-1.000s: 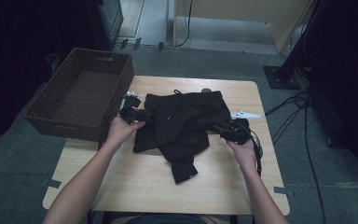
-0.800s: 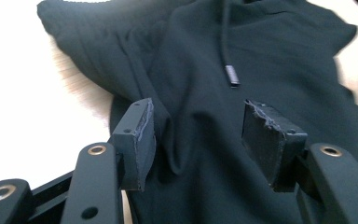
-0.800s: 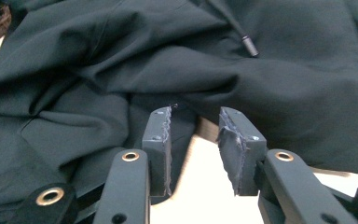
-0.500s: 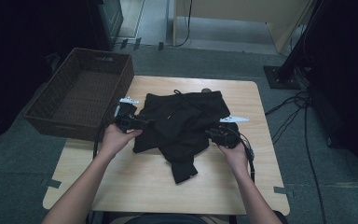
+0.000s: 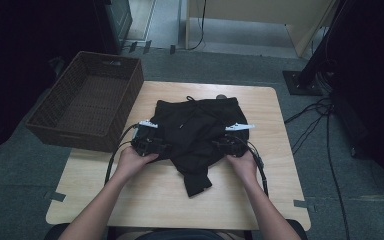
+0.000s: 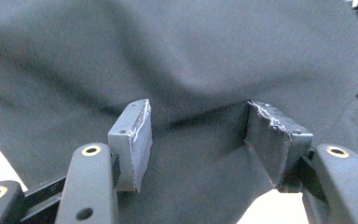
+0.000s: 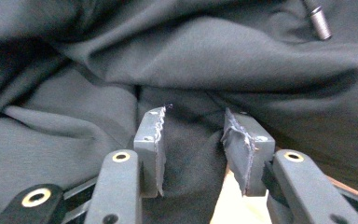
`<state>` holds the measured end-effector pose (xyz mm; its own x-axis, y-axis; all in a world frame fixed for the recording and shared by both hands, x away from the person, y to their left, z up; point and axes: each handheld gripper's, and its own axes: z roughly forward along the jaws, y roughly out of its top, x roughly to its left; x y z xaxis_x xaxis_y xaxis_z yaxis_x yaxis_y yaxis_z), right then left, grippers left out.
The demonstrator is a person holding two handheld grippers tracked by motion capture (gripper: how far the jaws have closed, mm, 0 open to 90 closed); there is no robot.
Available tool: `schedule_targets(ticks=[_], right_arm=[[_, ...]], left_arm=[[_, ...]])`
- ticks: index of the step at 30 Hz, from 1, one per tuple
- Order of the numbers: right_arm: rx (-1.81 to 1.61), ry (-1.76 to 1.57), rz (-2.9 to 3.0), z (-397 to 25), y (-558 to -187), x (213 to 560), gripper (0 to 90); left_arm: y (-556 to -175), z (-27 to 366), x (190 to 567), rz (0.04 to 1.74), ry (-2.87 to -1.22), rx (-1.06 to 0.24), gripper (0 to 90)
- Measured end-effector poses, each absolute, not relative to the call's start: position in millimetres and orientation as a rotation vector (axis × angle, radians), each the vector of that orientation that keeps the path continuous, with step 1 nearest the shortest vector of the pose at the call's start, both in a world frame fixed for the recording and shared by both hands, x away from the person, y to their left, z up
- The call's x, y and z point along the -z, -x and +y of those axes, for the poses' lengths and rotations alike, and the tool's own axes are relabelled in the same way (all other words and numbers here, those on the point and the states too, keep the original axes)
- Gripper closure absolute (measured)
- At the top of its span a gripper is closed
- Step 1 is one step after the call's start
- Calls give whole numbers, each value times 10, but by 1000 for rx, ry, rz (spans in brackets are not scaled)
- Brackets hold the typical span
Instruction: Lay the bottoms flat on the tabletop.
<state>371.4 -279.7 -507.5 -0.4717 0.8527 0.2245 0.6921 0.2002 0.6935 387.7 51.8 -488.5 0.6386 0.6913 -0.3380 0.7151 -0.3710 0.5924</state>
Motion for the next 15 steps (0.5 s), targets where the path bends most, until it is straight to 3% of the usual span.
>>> schedule_targets(ticks=[5,8,11,12,15], right_arm=[[-1115,-1470,2252,-2768,-3715,5127,599],[-1051,-1391,2228,-2737,-3675,5146,719],[-1030,-1372,2215,-2733,-3666,5152,766],[-1045,-1414,2222,-2749,-3666,5144,856],[-1072,-1459,2238,-2788,-3679,5136,882]], left_arm=[[-3876,525,4972,1096,-2129,25,419],[-3880,573,5019,1114,-2105,12,473],[-3886,579,5018,1120,-2107,10,494],[-3888,571,5015,1118,-2118,-15,500],[-3891,557,5004,1121,-2144,-64,521]])
